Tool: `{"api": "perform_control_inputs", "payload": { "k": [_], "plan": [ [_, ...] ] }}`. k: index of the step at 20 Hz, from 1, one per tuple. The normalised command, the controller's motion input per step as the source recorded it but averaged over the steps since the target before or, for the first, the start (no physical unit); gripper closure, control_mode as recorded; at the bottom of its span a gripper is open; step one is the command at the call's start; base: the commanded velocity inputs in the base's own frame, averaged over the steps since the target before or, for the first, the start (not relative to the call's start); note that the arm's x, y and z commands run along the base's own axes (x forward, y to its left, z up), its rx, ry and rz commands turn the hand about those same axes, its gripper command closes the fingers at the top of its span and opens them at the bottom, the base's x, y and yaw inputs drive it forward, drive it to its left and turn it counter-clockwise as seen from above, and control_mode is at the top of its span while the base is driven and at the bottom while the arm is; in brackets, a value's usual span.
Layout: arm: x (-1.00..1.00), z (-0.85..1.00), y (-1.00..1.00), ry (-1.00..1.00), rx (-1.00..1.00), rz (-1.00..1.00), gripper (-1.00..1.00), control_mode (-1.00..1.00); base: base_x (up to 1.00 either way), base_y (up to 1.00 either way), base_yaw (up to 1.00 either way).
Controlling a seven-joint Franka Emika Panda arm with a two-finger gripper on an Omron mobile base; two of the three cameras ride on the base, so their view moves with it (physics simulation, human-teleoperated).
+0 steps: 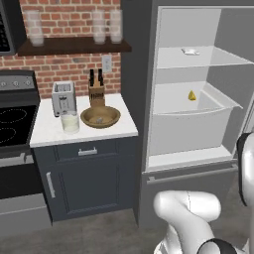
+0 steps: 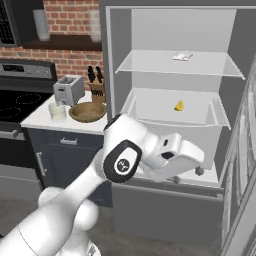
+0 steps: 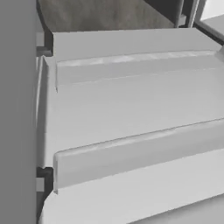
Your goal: Grab a lemon wedge from the fridge and one ice cube from the ice bowl, and put them in the glass of lemonade.
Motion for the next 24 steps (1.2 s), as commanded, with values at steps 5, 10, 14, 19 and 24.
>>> {"api": "perform_control_inputs", "payload": {
  "k": [5,10,14,19,24],
  "plan": [
    [-0.60,0.71,1.00,-0.48,-0.02,-0.01,-1.00,-1.00,0.00,0.00,0.00],
    [-0.70,0.52,1.00,-0.45,0.02,-0.03,-1.00,-1.00,0.00,0.00,0.00],
    [-0.70,0.41,1.00,-0.36,0.10,0.00,-1.00,-1.00,0.00,0.00,0.00],
    [-0.47,0.12,1.00,-0.14,0.16,0.01,-1.00,-1.00,0.00,0.00,0.00],
    [0.28,-0.13,0.96,0.02,0.24,0.27,-1.00,-1.00,0.00,0.00,0.00]
  ]
}}
